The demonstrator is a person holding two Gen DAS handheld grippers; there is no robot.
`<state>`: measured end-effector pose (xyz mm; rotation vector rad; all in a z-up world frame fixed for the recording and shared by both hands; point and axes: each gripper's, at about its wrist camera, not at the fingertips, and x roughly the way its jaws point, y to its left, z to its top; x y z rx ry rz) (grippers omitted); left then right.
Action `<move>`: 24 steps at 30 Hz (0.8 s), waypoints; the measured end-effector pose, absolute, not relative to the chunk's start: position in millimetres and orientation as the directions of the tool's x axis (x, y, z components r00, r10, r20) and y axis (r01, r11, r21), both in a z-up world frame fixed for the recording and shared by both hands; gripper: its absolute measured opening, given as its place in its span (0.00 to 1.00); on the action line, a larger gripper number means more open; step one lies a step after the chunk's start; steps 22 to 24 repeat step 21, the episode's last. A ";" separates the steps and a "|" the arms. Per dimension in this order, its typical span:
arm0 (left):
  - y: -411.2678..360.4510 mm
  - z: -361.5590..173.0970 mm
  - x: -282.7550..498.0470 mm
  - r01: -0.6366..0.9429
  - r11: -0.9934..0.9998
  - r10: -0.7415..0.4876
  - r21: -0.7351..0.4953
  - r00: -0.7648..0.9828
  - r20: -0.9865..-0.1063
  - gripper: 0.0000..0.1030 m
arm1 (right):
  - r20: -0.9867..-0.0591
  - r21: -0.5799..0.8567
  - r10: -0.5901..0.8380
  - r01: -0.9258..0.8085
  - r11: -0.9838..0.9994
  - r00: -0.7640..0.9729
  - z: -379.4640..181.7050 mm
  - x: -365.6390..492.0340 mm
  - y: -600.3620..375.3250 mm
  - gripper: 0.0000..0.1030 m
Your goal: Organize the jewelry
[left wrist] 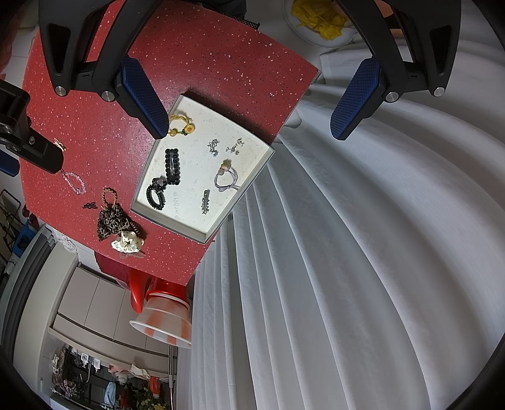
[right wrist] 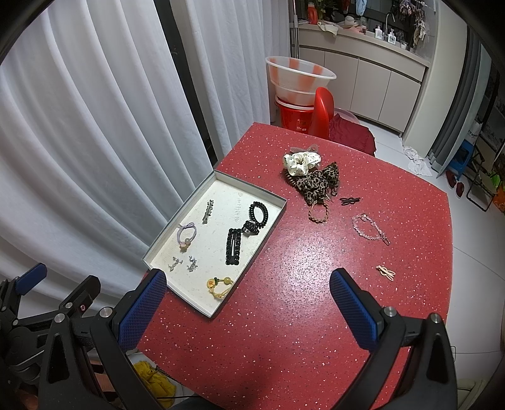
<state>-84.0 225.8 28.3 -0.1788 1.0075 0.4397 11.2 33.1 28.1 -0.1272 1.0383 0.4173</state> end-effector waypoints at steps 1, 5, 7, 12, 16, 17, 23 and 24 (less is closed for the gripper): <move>225.5 28.4 -84.0 -0.436 0.898 0.273 0.055 0.455 -0.847 1.00 | -0.856 0.093 0.275 -0.394 0.915 0.437 28.1 11.0 33.2 1.00; 228.2 27.2 -84.1 -0.438 0.897 0.275 0.056 0.453 -0.848 1.00 | -0.857 0.094 0.276 -0.393 0.915 0.436 28.0 10.8 33.5 1.00; 230.3 26.9 -84.5 -0.440 0.896 0.276 0.057 0.452 -0.848 1.00 | -0.856 0.093 0.275 -0.392 0.915 0.437 27.8 11.2 33.3 1.00; 232.9 26.1 -84.4 -0.440 0.896 0.277 0.058 0.451 -0.849 1.00 | -0.857 0.094 0.276 -0.394 0.914 0.436 27.2 10.3 35.4 1.00; 232.9 26.9 -84.8 -0.438 0.897 0.278 0.059 0.456 -0.845 1.00 | -0.858 0.097 0.278 -0.394 0.914 0.432 26.4 9.4 37.8 1.00; 232.3 27.4 -84.1 -0.437 0.897 0.279 0.060 0.457 -0.845 1.00 | -0.858 0.098 0.278 -0.394 0.914 0.431 26.0 9.8 37.8 1.00; 231.7 27.5 -83.3 -0.435 0.898 0.278 0.062 0.455 -0.846 1.00 | -0.858 0.099 0.279 -0.394 0.914 0.431 25.6 10.2 37.7 1.00; 231.7 27.5 -83.3 -0.435 0.898 0.278 0.062 0.455 -0.846 1.00 | -0.858 0.099 0.279 -0.394 0.914 0.431 25.6 10.2 37.7 1.00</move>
